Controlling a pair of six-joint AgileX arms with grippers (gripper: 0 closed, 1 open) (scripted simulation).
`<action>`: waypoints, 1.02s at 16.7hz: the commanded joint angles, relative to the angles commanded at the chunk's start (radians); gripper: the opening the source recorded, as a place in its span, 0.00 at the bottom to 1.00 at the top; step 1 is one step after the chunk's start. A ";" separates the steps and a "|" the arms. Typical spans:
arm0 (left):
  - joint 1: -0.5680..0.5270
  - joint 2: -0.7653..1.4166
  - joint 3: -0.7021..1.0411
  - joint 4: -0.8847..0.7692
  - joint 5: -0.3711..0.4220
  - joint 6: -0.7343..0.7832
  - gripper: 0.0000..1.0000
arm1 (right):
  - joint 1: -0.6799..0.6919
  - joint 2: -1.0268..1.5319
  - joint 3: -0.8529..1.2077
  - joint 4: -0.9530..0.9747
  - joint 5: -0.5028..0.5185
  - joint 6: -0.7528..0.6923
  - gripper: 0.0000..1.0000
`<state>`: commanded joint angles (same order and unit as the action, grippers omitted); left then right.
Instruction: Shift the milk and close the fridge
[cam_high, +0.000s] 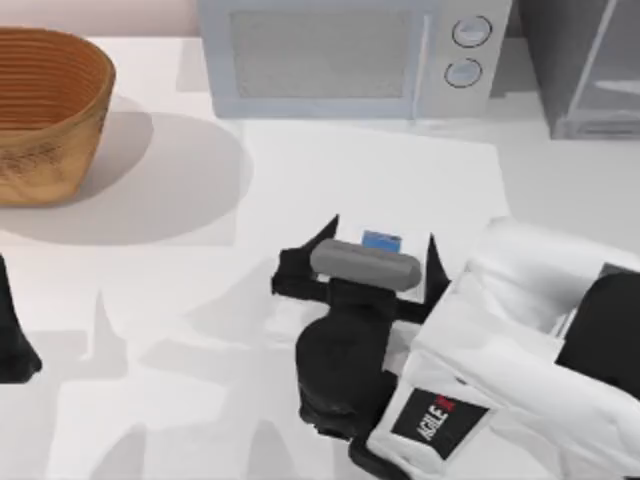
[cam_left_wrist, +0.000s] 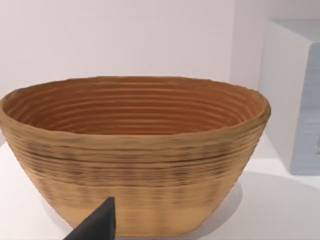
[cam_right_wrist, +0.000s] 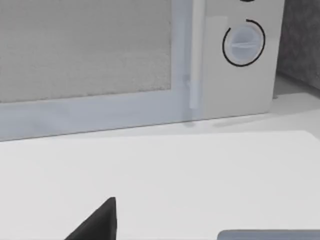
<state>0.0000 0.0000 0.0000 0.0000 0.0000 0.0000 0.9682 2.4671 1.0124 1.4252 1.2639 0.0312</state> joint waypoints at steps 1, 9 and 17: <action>0.000 0.000 0.000 0.000 0.000 0.000 1.00 | 0.000 0.000 0.000 0.000 0.000 0.000 0.85; 0.000 0.000 0.000 0.000 0.000 0.000 1.00 | 0.000 0.000 0.000 0.000 0.000 0.000 0.25; 0.000 0.000 0.000 0.000 0.000 0.000 1.00 | 0.000 0.000 0.000 0.000 0.000 0.000 0.00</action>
<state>0.0000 0.0000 0.0000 0.0000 0.0000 0.0000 0.9682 2.4671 1.0124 1.4252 1.2639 0.0312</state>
